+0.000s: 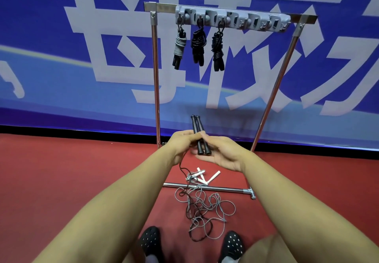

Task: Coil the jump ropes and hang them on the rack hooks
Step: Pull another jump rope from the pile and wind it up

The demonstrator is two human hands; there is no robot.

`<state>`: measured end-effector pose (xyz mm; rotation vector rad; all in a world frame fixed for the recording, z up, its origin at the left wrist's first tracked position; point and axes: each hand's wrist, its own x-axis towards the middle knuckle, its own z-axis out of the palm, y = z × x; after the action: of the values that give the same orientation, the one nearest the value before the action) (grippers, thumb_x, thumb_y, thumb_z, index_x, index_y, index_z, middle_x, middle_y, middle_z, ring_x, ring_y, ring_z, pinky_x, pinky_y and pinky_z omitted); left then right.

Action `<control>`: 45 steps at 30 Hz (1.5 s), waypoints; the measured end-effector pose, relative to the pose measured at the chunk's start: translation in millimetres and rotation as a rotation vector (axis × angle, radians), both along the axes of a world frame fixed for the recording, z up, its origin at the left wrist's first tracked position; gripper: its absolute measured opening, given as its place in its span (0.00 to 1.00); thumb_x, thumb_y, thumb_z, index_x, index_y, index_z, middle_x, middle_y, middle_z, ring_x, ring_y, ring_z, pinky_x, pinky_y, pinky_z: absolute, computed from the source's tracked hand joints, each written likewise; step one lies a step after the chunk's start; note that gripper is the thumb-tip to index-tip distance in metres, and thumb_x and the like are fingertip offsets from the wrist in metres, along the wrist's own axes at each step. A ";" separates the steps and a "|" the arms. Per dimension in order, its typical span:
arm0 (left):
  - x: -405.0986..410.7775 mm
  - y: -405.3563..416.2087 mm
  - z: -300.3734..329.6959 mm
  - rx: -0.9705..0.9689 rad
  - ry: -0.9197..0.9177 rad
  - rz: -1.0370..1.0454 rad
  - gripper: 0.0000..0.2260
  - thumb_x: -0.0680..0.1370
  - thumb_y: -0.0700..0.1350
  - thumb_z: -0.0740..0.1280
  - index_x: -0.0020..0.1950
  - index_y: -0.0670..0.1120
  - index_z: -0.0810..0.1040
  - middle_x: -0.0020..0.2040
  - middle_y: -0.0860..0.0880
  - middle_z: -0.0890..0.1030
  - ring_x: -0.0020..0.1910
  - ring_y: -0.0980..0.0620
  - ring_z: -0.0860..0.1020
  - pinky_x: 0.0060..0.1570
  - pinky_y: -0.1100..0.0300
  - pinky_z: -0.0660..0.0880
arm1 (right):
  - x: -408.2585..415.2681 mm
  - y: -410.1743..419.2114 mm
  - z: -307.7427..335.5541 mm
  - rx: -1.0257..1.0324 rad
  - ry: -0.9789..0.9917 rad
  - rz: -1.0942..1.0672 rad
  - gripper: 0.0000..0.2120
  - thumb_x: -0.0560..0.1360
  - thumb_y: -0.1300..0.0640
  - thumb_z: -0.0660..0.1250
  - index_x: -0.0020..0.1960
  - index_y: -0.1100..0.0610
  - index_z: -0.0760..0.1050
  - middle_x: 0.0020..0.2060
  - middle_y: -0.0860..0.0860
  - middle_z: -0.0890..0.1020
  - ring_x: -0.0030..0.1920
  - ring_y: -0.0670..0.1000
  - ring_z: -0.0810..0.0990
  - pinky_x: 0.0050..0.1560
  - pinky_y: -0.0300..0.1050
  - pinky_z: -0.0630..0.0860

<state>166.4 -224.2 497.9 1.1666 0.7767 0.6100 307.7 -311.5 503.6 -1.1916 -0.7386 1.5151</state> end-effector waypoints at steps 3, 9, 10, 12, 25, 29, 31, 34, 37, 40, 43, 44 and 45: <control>-1.7 2.3 -1.2 0.022 0.048 -0.001 0.14 0.77 0.47 0.75 0.56 0.37 0.85 0.49 0.41 0.86 0.42 0.52 0.82 0.37 0.67 0.76 | -2.9 0.6 1.4 0.006 -0.037 0.034 0.15 0.84 0.59 0.62 0.67 0.66 0.76 0.62 0.64 0.82 0.62 0.60 0.83 0.56 0.48 0.83; -8.0 6.9 -1.2 0.066 0.104 -0.084 0.19 0.77 0.54 0.74 0.56 0.38 0.85 0.37 0.50 0.82 0.41 0.54 0.78 0.53 0.60 0.75 | -7.4 1.7 11.9 -0.043 -0.076 0.078 0.09 0.84 0.59 0.63 0.53 0.63 0.80 0.41 0.55 0.79 0.38 0.50 0.79 0.42 0.43 0.80; -8.8 8.4 -3.5 0.072 0.111 -0.055 0.22 0.77 0.58 0.72 0.56 0.39 0.85 0.40 0.50 0.84 0.43 0.53 0.78 0.54 0.57 0.74 | -8.0 2.0 15.0 -0.036 -0.055 0.080 0.09 0.84 0.60 0.63 0.52 0.62 0.80 0.39 0.53 0.77 0.37 0.49 0.77 0.40 0.42 0.78; -10.4 12.8 -8.3 0.061 0.063 0.140 0.24 0.78 0.65 0.66 0.49 0.45 0.88 0.44 0.49 0.85 0.43 0.51 0.78 0.49 0.55 0.73 | -7.6 1.1 23.4 -0.021 0.012 0.085 0.09 0.84 0.60 0.61 0.55 0.63 0.79 0.38 0.53 0.76 0.35 0.48 0.75 0.37 0.40 0.76; 12.3 8.4 -18.1 0.076 -0.114 0.140 0.25 0.85 0.60 0.54 0.49 0.42 0.81 0.32 0.50 0.75 0.32 0.52 0.74 0.42 0.57 0.74 | -1.0 3.6 110.8 0.270 0.147 0.040 0.15 0.83 0.60 0.59 0.64 0.67 0.76 0.36 0.50 0.79 0.40 0.49 0.82 0.44 0.39 0.81; 14.0 0.8 -14.8 0.188 -0.071 0.086 0.19 0.86 0.54 0.56 0.45 0.42 0.76 0.29 0.52 0.67 0.27 0.53 0.63 0.34 0.59 0.68 | 7.2 6.2 118.1 0.321 0.243 -0.096 0.13 0.85 0.61 0.57 0.62 0.67 0.76 0.40 0.52 0.83 0.42 0.50 0.85 0.44 0.38 0.82; 12.9 -1.1 -14.4 0.273 -0.039 0.073 0.18 0.87 0.52 0.57 0.43 0.42 0.74 0.29 0.51 0.67 0.29 0.52 0.64 0.38 0.57 0.68 | 12.2 6.7 120.1 0.357 0.300 -0.146 0.13 0.85 0.62 0.56 0.63 0.68 0.74 0.45 0.56 0.85 0.43 0.50 0.86 0.45 0.37 0.82; 10.7 -3.2 -13.6 0.323 0.002 0.061 0.19 0.86 0.53 0.59 0.40 0.43 0.72 0.27 0.50 0.67 0.31 0.50 0.67 0.43 0.53 0.70 | 19.6 8.0 123.6 0.418 0.366 -0.203 0.14 0.86 0.63 0.55 0.66 0.70 0.71 0.54 0.60 0.85 0.45 0.49 0.86 0.46 0.35 0.81; 9.5 -8.7 -8.8 0.318 0.001 0.053 0.19 0.86 0.54 0.59 0.40 0.44 0.72 0.28 0.50 0.66 0.29 0.52 0.64 0.35 0.57 0.64 | 23.3 11.3 123.3 0.447 0.404 -0.272 0.12 0.86 0.63 0.55 0.66 0.69 0.69 0.59 0.63 0.83 0.46 0.51 0.86 0.45 0.34 0.80; 11.8 -12.0 -8.2 0.350 0.029 0.060 0.19 0.85 0.54 0.60 0.40 0.45 0.75 0.28 0.54 0.66 0.28 0.54 0.62 0.31 0.58 0.58 | 27.4 14.4 118.9 0.461 0.471 -0.371 0.11 0.86 0.65 0.54 0.65 0.68 0.68 0.57 0.65 0.84 0.41 0.50 0.84 0.38 0.34 0.78; 11.5 -9.7 -10.6 0.418 0.081 0.130 0.17 0.84 0.54 0.62 0.44 0.45 0.81 0.26 0.57 0.65 0.28 0.55 0.62 0.32 0.58 0.60 | 34.8 10.5 114.1 0.436 0.488 -0.438 0.11 0.85 0.66 0.55 0.63 0.70 0.71 0.53 0.62 0.85 0.38 0.48 0.80 0.35 0.34 0.75; 10.0 -8.3 -11.1 0.438 0.091 0.148 0.14 0.84 0.54 0.64 0.47 0.46 0.82 0.27 0.57 0.66 0.28 0.55 0.63 0.32 0.58 0.61 | 37.2 8.8 111.9 0.419 0.491 -0.450 0.11 0.84 0.66 0.55 0.62 0.70 0.72 0.50 0.61 0.84 0.38 0.48 0.79 0.36 0.34 0.76; 8.0 -7.5 -10.9 0.456 0.101 0.159 0.11 0.83 0.54 0.66 0.50 0.48 0.82 0.28 0.56 0.69 0.28 0.55 0.65 0.33 0.58 0.63 | 39.1 6.9 110.1 0.402 0.494 -0.454 0.12 0.84 0.67 0.56 0.62 0.70 0.73 0.48 0.59 0.83 0.38 0.48 0.79 0.37 0.34 0.77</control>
<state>174.4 -231.6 487.0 1.5710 0.8463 0.8966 346.8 -304.6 613.7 -0.5909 -0.3763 1.1389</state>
